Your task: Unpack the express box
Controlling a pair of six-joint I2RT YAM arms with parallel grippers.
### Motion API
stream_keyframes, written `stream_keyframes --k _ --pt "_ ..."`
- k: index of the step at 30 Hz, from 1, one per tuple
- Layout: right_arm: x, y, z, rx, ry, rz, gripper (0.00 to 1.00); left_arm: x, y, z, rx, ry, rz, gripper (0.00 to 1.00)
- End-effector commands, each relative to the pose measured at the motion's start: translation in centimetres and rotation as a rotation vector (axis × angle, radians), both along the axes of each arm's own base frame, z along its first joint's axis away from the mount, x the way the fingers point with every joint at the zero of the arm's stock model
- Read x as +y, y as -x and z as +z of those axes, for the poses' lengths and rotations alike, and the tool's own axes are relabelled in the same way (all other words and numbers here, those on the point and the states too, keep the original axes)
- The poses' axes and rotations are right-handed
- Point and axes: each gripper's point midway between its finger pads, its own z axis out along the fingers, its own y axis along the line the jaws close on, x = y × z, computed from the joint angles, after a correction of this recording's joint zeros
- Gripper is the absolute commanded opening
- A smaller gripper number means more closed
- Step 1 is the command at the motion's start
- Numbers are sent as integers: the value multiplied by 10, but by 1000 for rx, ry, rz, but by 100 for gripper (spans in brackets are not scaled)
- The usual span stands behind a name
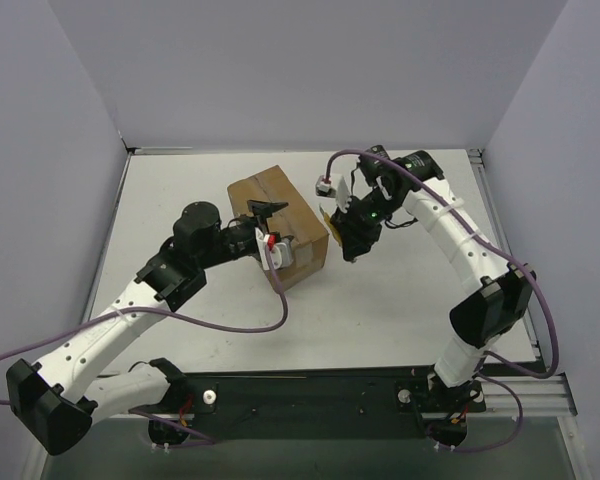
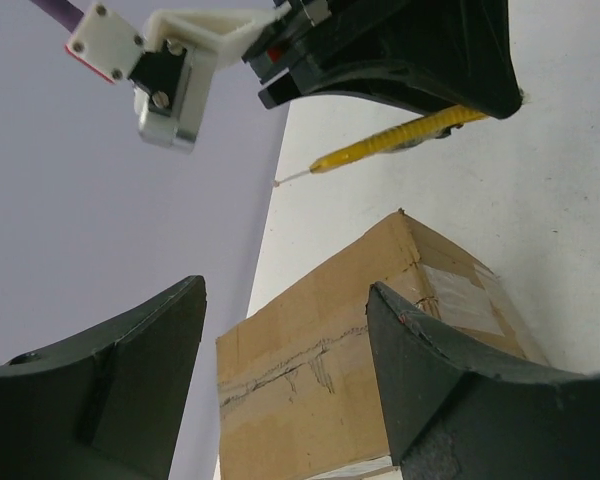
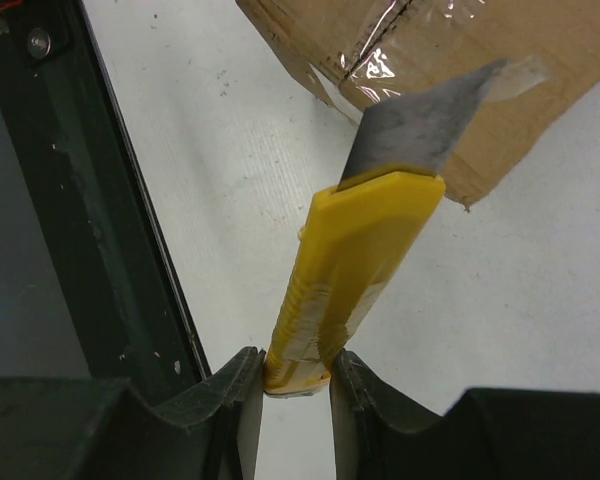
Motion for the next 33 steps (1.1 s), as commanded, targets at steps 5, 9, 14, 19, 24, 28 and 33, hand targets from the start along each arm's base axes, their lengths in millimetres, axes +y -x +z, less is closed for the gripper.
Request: stream_keyframes --k 5,9,14,19,24,28,33 --pt "-4 -27 -21 -165 211 -48 0 29 9 11 49 53 125 75" --pt "-45 -19 -40 -245 341 -47 0 55 24 -21 115 2 192 76" --pt "-98 21 -91 -332 480 110 0 82 32 -37 139 -5 288 77" --pt "-100 31 -130 -375 519 177 0 86 26 -44 173 30 334 79" --pt "-89 45 -176 -334 514 198 2 78 25 -52 210 13 315 79" --pt "-83 58 -207 -361 545 364 3 75 23 -50 227 17 311 79" --pt "-79 52 -211 -387 555 385 53 74 23 -51 237 9 310 80"
